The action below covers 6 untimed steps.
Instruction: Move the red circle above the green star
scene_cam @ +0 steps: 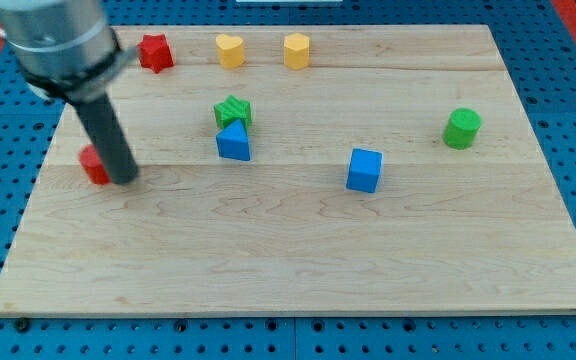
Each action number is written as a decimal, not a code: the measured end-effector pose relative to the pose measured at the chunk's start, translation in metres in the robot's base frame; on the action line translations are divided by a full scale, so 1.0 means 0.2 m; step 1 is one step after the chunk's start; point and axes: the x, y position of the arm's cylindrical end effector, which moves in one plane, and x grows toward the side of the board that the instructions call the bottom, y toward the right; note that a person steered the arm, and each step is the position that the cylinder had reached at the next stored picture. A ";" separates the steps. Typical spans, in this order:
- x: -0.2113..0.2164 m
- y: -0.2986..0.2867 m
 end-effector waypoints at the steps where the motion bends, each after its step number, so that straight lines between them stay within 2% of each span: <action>1: 0.09 0.08; 2: 0.23 -0.10; 3: 0.11 -0.40; 5: -0.34 0.01; 6: -0.41 0.28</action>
